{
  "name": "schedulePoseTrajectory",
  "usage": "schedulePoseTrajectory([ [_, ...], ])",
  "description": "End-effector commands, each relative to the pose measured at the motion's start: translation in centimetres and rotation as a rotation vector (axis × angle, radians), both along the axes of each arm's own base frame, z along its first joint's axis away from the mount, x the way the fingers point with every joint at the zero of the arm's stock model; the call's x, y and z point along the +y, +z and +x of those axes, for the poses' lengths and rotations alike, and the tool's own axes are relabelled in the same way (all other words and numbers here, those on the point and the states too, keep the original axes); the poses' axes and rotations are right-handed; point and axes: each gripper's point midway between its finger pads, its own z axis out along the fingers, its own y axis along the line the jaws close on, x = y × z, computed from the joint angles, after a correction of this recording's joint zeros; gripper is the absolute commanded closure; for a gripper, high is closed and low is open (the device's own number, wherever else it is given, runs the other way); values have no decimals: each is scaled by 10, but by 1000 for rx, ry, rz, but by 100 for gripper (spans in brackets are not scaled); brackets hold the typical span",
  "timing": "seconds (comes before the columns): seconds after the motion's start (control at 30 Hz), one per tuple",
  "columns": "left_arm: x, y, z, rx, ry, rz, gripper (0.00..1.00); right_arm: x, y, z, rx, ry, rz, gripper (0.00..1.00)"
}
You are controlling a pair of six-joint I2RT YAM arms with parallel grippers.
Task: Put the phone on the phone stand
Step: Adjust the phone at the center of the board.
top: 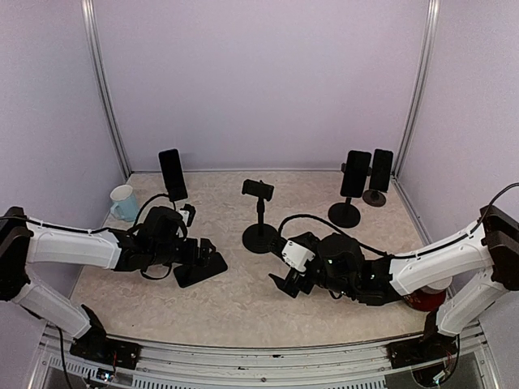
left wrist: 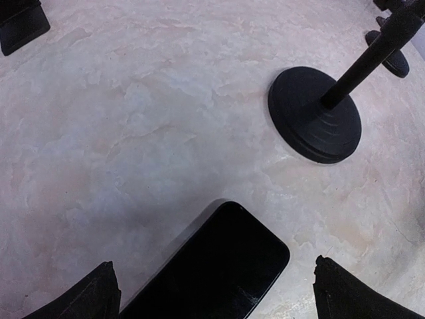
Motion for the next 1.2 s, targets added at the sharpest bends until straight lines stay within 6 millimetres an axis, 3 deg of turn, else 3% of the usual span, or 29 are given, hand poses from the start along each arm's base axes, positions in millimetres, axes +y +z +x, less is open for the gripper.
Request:
schedulePoseTrajectory([
  [0.0, -4, -20, -7, 74, -28, 33, 1, -6, 7, 2, -14, -12, 28, 0],
  [0.13, -11, -25, -19, 124, -41, -17, 1, -6, 7, 3, -10, -17, 21, 0],
  [0.43, -30, -13, -64, 166, -103, -75, 1, 2, -3, 3, 9, 1, 6, 0],
  [0.67, -40, -27, -102, 268, -163, -113, 1, 3, -2, 4, 8, -5, 13, 0],
  [0.93, -37, -58, -108, 336, -131, -65, 1, 2, 0, 6, 2, -15, 15, 0],
  [1.17, -5, -93, -96, 336, 32, 95, 1, -2, 1, 6, -4, -24, 18, 0],
])
